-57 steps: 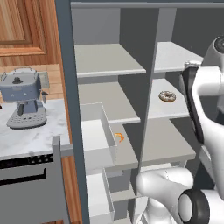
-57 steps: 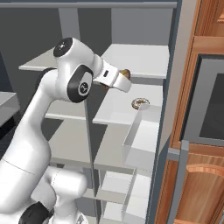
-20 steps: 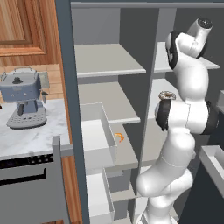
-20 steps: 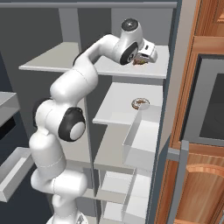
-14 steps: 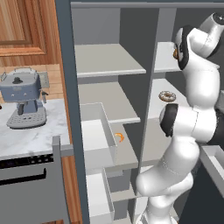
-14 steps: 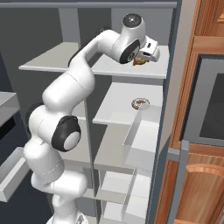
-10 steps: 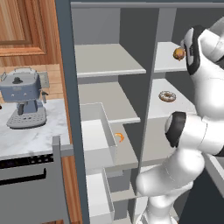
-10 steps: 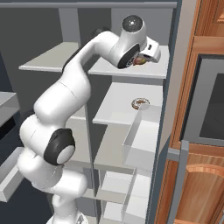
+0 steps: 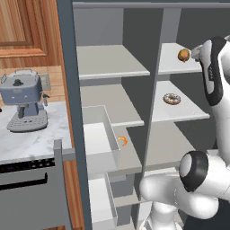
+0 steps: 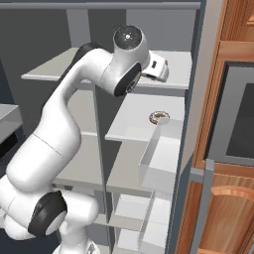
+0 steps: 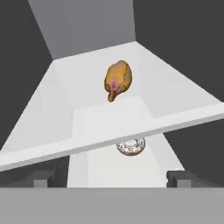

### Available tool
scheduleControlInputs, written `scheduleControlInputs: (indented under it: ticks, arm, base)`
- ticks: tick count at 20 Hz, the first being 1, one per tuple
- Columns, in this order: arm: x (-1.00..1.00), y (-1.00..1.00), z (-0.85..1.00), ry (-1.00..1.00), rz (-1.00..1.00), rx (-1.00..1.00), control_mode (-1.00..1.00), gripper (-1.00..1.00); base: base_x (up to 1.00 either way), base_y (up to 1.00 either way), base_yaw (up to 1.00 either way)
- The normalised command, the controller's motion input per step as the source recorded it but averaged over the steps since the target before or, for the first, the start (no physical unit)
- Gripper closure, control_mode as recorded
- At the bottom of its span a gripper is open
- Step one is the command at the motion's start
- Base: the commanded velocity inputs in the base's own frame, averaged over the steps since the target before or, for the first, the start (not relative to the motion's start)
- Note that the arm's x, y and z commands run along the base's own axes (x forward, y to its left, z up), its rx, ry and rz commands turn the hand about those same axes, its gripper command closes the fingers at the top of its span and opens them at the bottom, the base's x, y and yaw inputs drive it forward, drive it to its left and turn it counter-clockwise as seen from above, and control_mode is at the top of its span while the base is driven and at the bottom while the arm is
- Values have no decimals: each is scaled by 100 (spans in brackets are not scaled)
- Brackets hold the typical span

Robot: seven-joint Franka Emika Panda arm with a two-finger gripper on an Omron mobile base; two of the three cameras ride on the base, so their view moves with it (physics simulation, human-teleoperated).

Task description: Pick up the frozen chicken drumstick from the freezer, place it on any shelf in the fridge, and close the fridge and freezer doors when done.

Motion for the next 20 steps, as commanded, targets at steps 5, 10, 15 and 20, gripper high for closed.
scheduleControlInputs:
  ticks: [5, 10, 15, 20]
  arm:
    - [-100, 70, -9, 36, 0, -2, -100, -100]
    - [-100, 52, -80, 26, 3, -1, -100, -100]
    - [-58, 36, -100, 3, 11, 0, -100, -100]
    - [7, 17, -71, -19, 14, -1, -100, -100]
  base:
    - [0, 0, 0]
    - [0, 0, 0]
    - [0, 0, 0]
    - [0, 0, 0]
